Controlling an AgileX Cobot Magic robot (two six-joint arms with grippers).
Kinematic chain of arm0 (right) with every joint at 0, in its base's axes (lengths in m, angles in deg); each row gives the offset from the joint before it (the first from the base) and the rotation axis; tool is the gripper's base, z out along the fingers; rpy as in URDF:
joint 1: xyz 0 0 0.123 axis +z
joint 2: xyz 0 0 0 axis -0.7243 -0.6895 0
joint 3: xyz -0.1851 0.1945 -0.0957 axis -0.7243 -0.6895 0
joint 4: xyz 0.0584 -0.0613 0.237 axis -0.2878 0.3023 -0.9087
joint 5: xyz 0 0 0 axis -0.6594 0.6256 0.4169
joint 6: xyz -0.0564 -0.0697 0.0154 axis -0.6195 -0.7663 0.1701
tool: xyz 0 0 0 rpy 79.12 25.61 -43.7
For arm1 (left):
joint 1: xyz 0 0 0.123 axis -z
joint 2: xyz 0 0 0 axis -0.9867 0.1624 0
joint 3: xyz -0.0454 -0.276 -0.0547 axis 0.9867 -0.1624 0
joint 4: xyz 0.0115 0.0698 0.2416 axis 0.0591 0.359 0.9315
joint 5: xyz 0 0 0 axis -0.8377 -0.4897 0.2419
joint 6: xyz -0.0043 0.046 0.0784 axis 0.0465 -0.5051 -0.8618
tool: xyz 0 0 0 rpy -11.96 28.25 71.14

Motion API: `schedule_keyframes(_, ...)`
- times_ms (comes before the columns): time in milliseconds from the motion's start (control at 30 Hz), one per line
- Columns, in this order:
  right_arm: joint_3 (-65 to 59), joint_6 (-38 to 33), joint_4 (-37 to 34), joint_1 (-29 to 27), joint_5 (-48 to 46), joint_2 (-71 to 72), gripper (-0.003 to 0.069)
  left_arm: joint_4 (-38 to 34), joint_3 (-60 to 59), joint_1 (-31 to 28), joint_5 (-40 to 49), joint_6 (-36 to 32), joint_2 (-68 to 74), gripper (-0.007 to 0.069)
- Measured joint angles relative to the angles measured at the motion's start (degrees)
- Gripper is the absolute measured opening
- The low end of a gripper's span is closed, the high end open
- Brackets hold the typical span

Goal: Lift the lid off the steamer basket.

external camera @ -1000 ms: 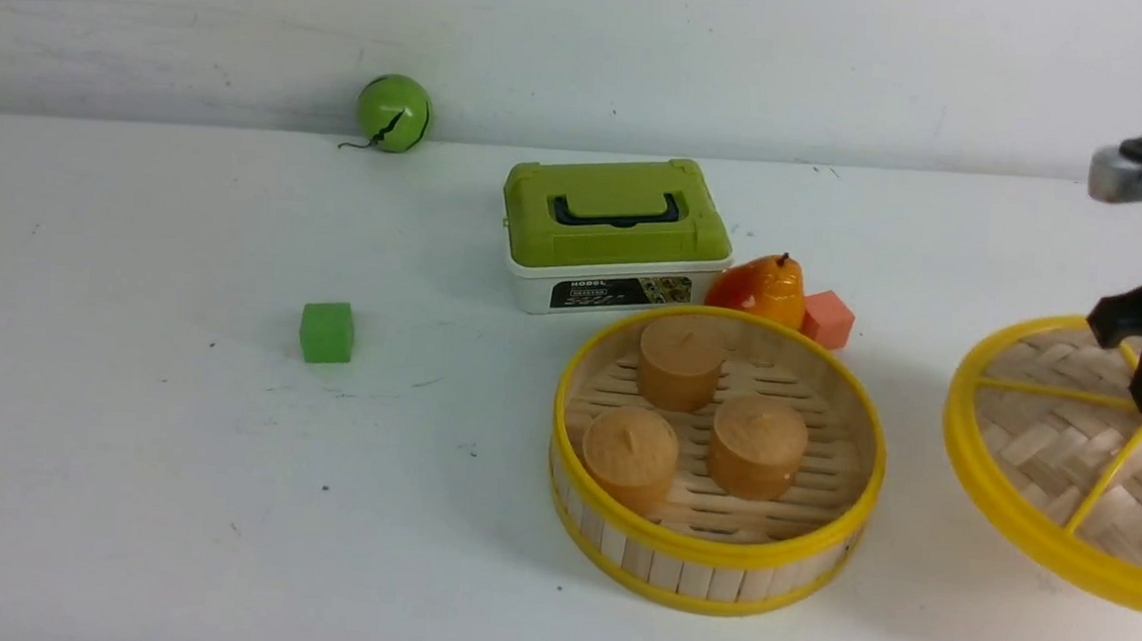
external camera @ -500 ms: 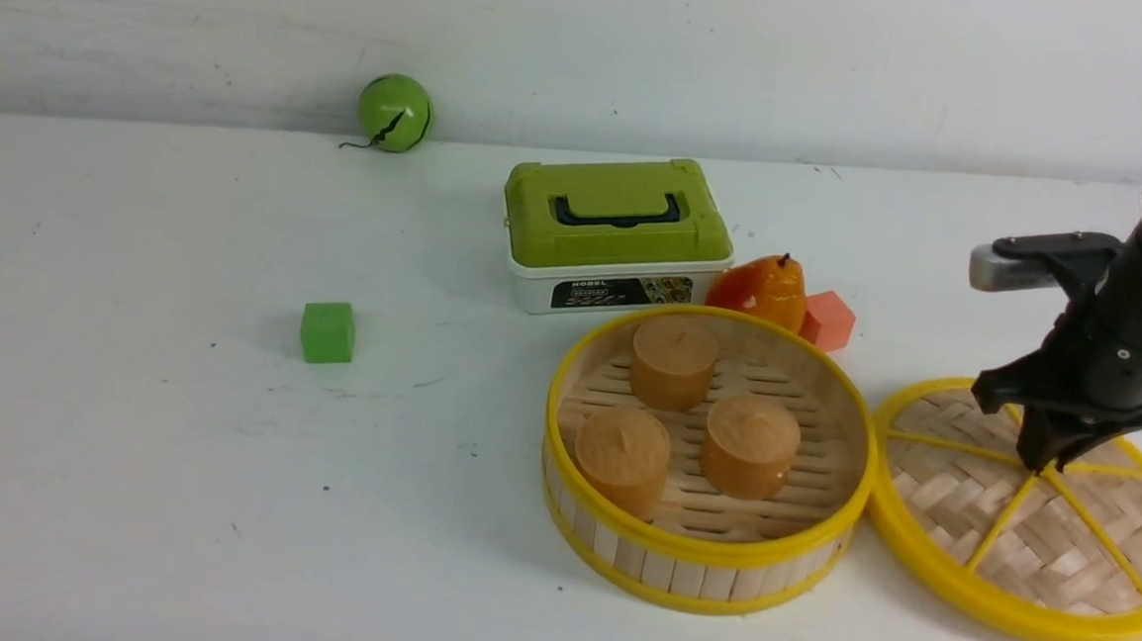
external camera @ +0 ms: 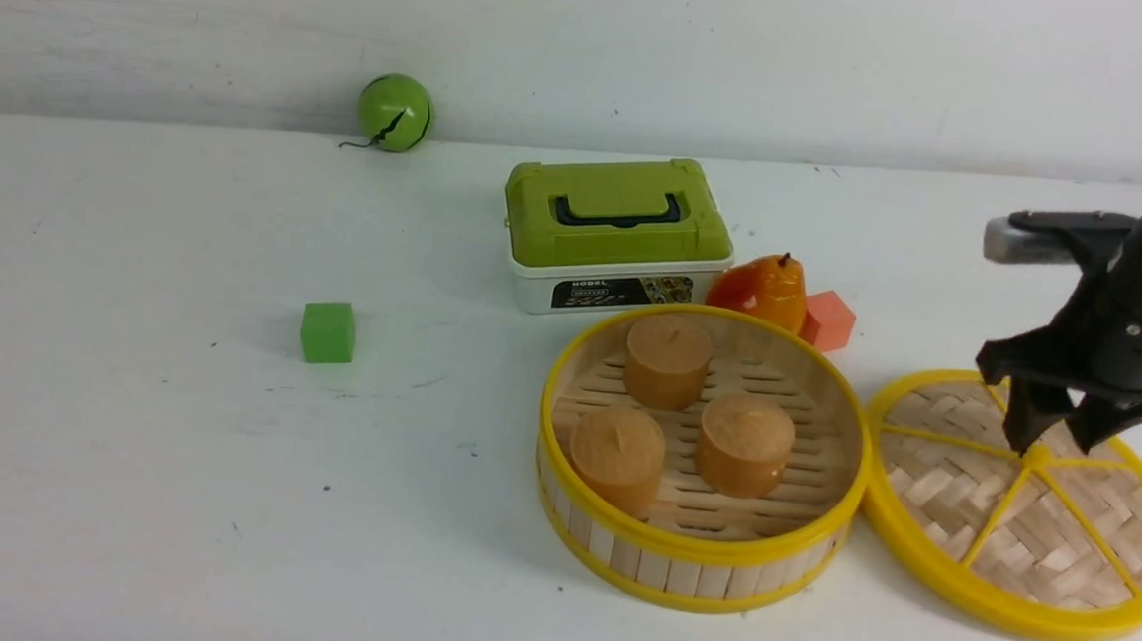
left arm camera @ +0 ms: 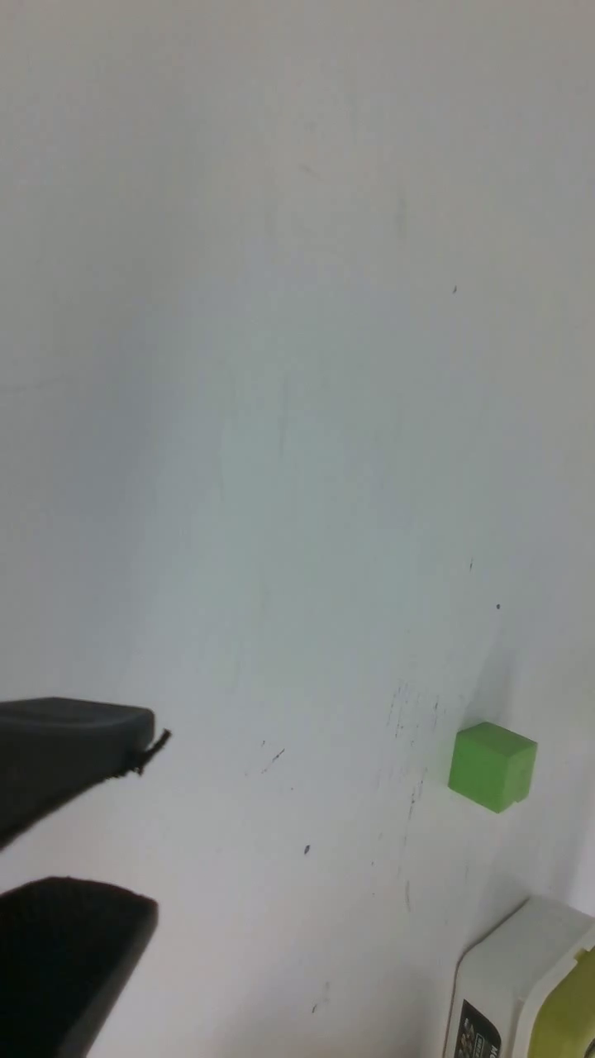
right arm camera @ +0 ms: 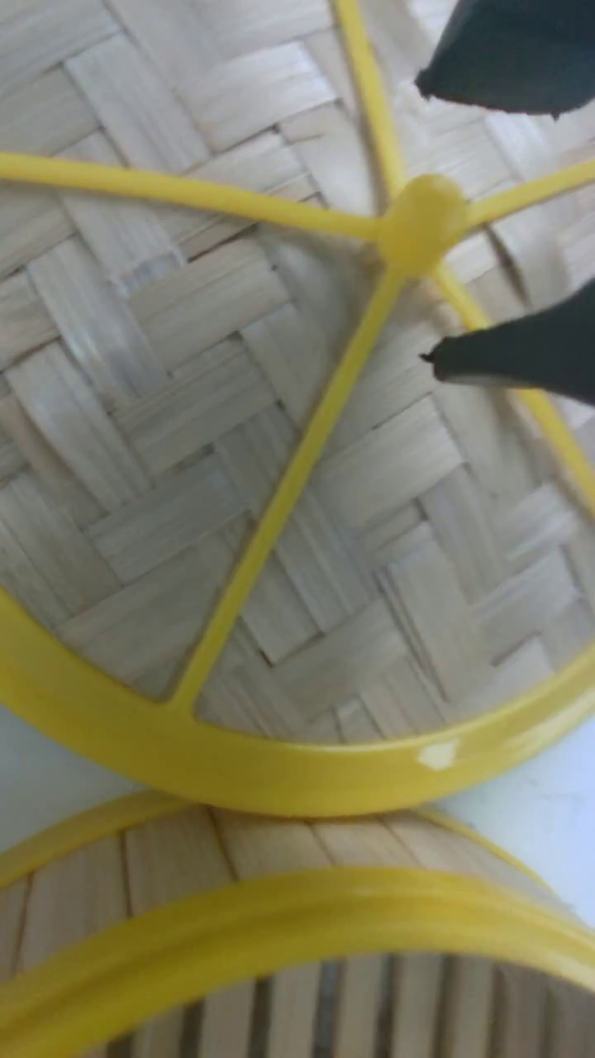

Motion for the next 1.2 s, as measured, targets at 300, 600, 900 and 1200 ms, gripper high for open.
schedule_keyframes(300, -4.9, -5.53, -7.75, 0.0, 3.24, 28.22, 0.016, 0.0, 0.0, 0.0, 0.0, 0.0, 0.0, 0.0239)
schedule_keyframes(600, -27.4, -12.73, -18.6, 0.0, 15.13, 60.16, -0.0022, 0.0, 0.0, 0.0, 0.0, 0.0, 0.0, 0.0239)
schedule_keyframes(900, -43.13, -14.62, -19.76, 0.0, 27.49, 84.57, -0.0022, 0.0, 0.0, 0.0, 0.0, 0.0, 0.0, 0.0239)
schedule_keyframes(1200, -45.99, -14.6, -19.5, 0.0, 18.55, 89.6, -0.0022, 0.0, 0.0, 0.0, 0.0, 0.0, 0.0, 0.0239)
